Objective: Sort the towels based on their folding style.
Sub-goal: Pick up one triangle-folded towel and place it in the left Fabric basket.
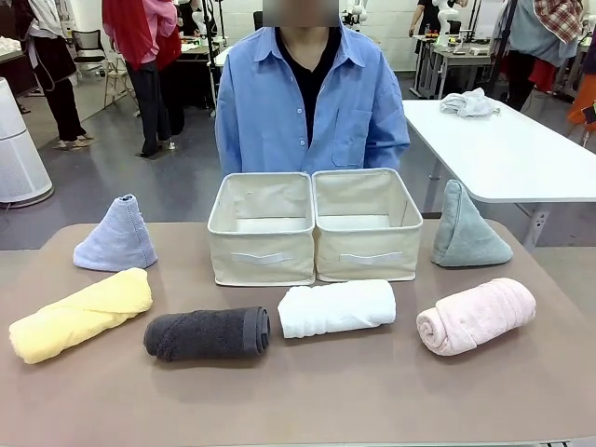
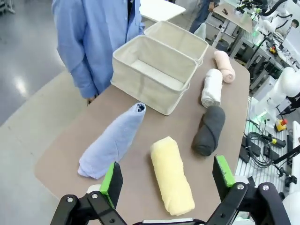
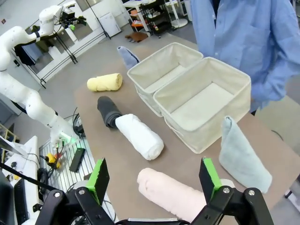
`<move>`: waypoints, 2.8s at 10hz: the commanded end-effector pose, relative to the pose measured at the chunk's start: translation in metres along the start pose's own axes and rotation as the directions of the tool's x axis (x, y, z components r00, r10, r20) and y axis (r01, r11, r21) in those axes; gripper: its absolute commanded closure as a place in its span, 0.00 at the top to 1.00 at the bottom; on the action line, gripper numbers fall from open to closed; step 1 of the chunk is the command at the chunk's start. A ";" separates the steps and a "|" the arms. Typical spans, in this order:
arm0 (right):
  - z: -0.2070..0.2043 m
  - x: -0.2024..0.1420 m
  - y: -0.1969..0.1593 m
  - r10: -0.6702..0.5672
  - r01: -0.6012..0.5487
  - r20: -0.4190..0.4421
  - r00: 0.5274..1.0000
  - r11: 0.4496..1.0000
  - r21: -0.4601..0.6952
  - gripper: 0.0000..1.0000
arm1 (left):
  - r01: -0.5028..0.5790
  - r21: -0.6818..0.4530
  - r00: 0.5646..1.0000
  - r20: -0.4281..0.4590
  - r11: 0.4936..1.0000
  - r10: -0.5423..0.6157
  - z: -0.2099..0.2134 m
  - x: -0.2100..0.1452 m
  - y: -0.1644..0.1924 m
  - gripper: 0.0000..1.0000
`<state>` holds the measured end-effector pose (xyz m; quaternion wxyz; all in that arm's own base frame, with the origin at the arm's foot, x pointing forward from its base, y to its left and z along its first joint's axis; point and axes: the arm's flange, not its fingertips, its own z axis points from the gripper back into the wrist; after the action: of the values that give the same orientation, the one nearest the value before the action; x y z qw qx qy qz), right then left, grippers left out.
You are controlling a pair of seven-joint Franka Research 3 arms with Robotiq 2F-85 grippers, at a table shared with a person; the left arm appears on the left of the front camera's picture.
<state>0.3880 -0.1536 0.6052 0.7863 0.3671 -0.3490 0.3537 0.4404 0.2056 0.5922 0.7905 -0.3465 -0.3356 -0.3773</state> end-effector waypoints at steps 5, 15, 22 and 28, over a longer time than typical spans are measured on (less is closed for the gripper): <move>-0.011 -0.003 0.000 0.020 -0.020 0.006 1.000 0.999 0.030 1.00 | 0.125 0.003 0.984 0.129 0.992 -0.124 -0.013 -0.008 -0.015 1.00; -0.005 0.000 -0.001 0.001 -0.001 -0.009 1.000 1.000 0.011 1.00 | 0.095 -0.003 0.991 0.093 0.995 -0.094 -0.006 -0.004 -0.010 1.00; -0.005 0.000 -0.001 0.001 -0.001 -0.009 1.000 1.000 0.011 1.00 | 0.360 -0.045 0.833 -0.434 0.932 -0.342 -0.067 0.062 0.000 1.00; -0.005 0.000 -0.001 0.001 -0.001 -0.009 1.000 1.000 0.011 1.00 | 0.604 -0.334 0.423 -0.635 0.724 -0.647 -0.210 0.118 0.002 1.00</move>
<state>0.3900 -0.1501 0.6034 0.7889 0.3659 -0.3416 0.3565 0.5512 -0.0133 0.5778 0.6639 -0.0447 -0.0954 -0.7404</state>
